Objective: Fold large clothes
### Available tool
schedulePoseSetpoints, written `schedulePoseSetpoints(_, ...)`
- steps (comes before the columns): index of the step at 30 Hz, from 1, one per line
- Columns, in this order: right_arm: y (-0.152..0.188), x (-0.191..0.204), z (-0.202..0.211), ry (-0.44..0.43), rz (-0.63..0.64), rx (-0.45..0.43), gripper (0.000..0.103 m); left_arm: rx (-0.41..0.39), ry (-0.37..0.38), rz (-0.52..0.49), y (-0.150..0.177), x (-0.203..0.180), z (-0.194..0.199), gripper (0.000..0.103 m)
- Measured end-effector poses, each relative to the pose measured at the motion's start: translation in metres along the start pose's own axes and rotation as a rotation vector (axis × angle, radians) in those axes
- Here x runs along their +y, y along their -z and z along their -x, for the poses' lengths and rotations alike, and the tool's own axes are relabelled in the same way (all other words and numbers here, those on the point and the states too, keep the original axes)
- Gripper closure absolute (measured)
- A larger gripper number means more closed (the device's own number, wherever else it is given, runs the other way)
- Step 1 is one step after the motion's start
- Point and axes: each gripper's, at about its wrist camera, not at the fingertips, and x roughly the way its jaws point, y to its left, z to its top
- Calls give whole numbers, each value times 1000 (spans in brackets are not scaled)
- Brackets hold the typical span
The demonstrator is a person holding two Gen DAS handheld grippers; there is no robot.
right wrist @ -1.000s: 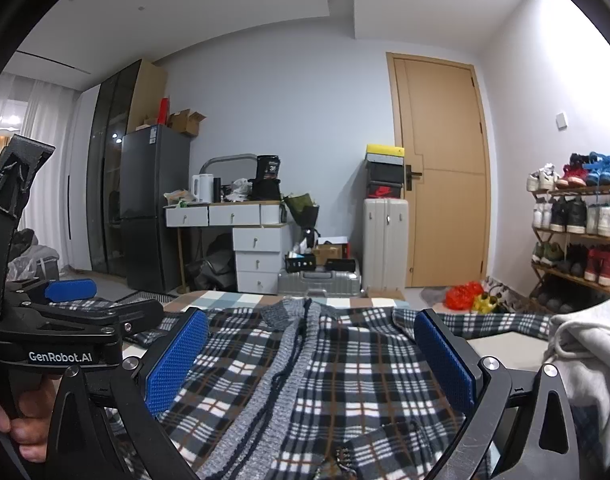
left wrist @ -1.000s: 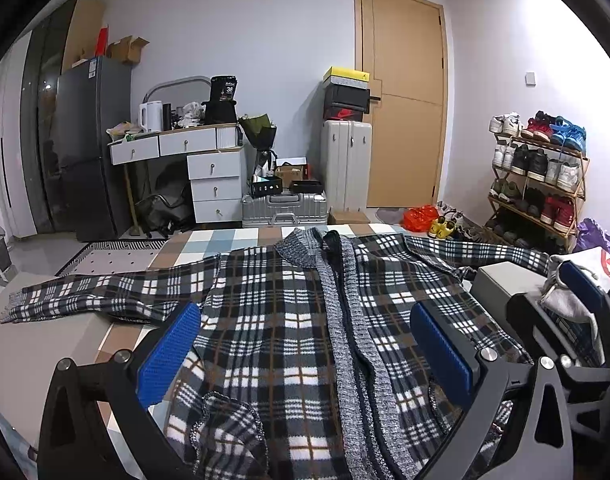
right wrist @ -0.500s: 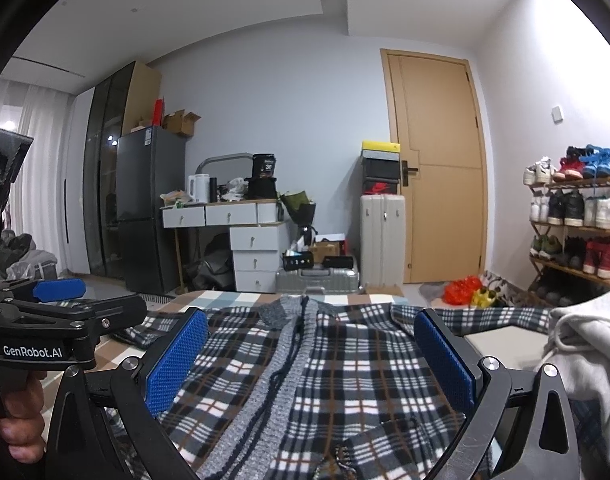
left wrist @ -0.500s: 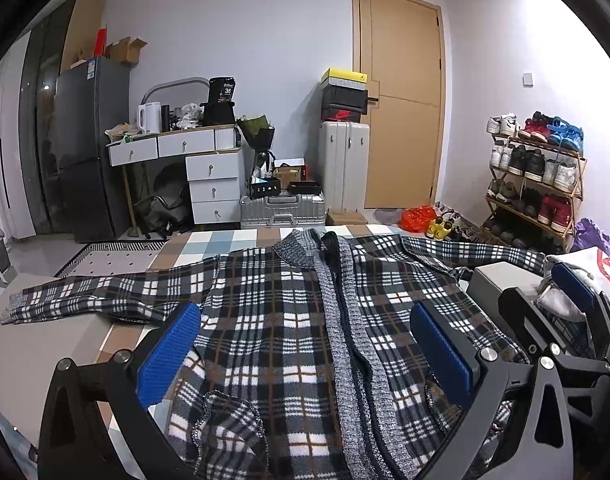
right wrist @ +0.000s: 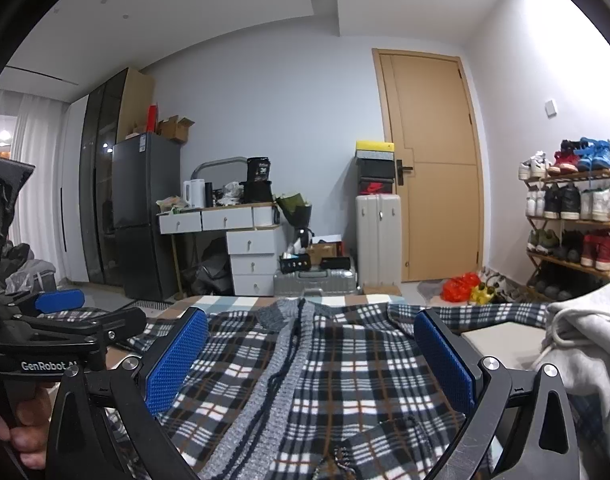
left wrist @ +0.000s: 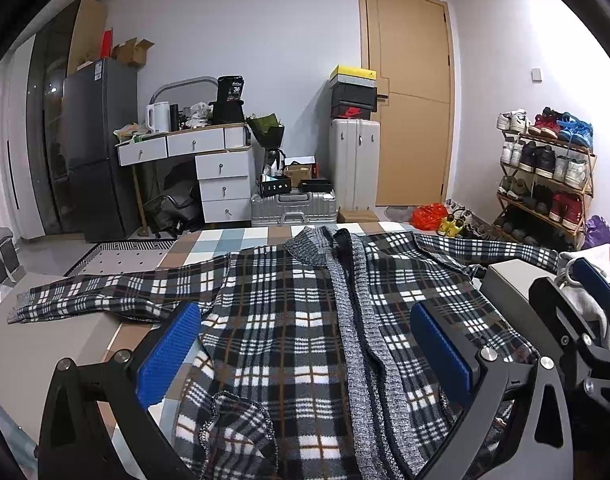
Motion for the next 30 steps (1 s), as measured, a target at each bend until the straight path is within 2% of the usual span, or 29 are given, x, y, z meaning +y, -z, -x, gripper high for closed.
schedulePoseSetpoints(30, -3, -9, -3, 15, -38, 23, 0, 23, -14, -6, 3, 7, -8, 1)
